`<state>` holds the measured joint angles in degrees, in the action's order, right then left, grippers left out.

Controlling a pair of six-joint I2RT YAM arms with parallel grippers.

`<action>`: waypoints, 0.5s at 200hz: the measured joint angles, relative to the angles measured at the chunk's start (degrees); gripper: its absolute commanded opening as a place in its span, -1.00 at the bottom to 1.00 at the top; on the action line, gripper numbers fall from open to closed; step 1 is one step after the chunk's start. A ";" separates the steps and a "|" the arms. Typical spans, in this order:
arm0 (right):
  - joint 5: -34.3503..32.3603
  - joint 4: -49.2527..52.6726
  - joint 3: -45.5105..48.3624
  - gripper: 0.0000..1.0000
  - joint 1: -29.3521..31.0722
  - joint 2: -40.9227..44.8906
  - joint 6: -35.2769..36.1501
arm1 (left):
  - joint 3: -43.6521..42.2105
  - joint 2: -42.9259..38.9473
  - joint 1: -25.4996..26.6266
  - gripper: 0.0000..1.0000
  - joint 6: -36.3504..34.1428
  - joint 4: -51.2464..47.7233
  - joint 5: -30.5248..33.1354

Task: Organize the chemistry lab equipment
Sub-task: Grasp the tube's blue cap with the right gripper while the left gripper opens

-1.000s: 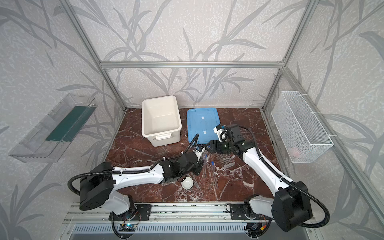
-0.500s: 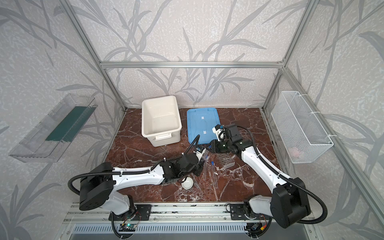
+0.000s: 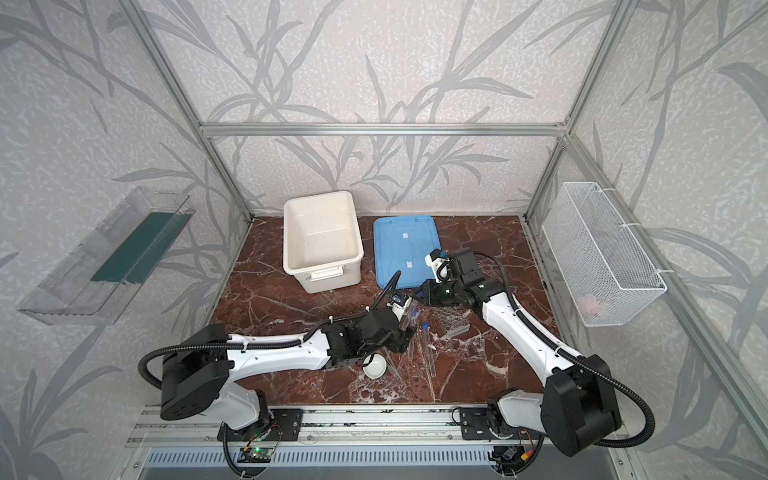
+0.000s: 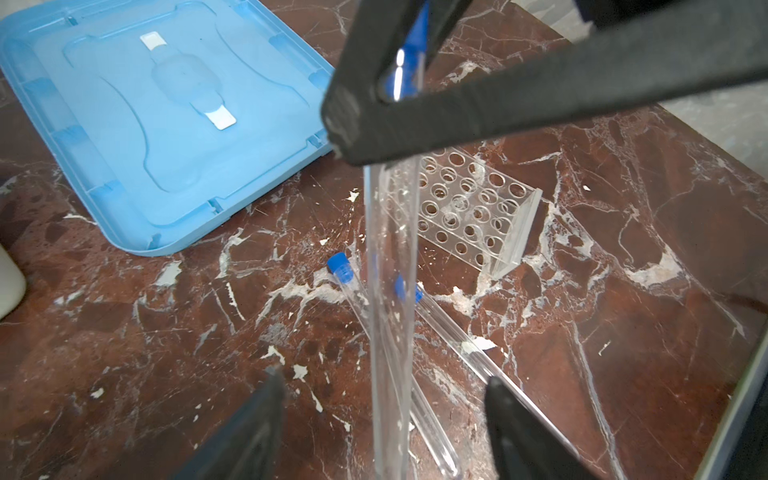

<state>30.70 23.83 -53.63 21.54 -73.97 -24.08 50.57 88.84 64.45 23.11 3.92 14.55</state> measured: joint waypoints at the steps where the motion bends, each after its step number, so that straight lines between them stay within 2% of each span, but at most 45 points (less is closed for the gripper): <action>1: -0.04 0.00 0.00 -0.65 0.00 0.02 0.04 | 0.02 -0.07 0.00 0.88 0.13 -0.04 0.04; 17: -2.08 0.00 0.00 -0.65 0.02 0.81 0.52 | 0.46 -1.70 0.00 0.99 3.69 -1.46 0.98; 50: -9.55 -0.22 0.00 -0.64 0.02 5.90 2.78 | 5.51 -5.01 -0.11 0.99 11.58 -4.35 1.18; 100: -24.63 -4.17 1.25 -0.61 -0.28 14.27 9.14 | 8.55 -5.97 -3.45 0.99 18.78 -4.39 -6.60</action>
<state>6.07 19.66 -52.38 21.26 -59.70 -14.94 59.11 82.87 60.99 41.89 -0.47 7.94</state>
